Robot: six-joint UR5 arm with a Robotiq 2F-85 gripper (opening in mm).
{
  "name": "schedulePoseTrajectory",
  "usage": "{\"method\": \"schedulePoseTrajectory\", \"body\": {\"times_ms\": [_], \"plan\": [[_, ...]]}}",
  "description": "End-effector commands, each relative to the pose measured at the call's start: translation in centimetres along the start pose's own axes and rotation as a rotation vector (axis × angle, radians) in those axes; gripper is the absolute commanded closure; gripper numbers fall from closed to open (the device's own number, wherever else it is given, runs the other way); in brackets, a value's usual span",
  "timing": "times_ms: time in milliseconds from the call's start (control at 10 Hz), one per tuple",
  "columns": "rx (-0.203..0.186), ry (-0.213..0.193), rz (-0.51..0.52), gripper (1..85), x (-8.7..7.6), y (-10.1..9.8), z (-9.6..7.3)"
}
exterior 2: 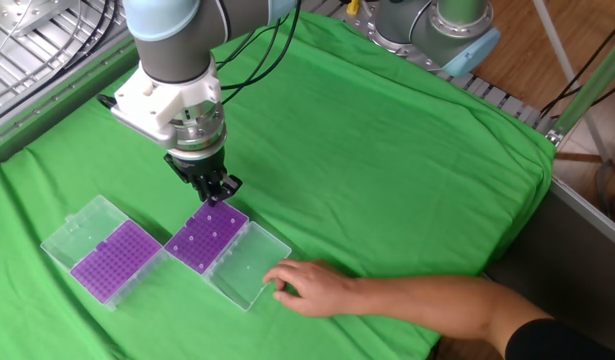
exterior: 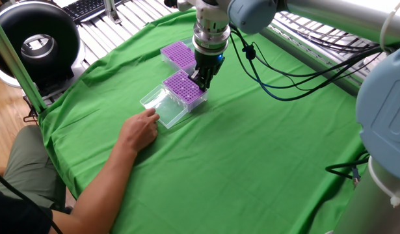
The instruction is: Insert a small pipette tip into the holder for small pipette tips
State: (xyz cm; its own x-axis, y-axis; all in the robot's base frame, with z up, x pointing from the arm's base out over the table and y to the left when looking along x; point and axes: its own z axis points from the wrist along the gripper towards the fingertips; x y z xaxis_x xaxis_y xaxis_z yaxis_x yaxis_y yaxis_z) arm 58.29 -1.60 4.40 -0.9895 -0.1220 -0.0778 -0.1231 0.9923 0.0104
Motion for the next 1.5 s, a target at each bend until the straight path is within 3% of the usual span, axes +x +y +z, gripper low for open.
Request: {"method": "schedulePoseTrajectory", "body": {"times_ms": [0, 1400], "plan": [[-0.001, -0.001, 0.012, 64.3, -0.06, -0.09, -0.14], [0.009, -0.008, 0.05, 68.0, -0.23, 0.27, -0.02]]}}
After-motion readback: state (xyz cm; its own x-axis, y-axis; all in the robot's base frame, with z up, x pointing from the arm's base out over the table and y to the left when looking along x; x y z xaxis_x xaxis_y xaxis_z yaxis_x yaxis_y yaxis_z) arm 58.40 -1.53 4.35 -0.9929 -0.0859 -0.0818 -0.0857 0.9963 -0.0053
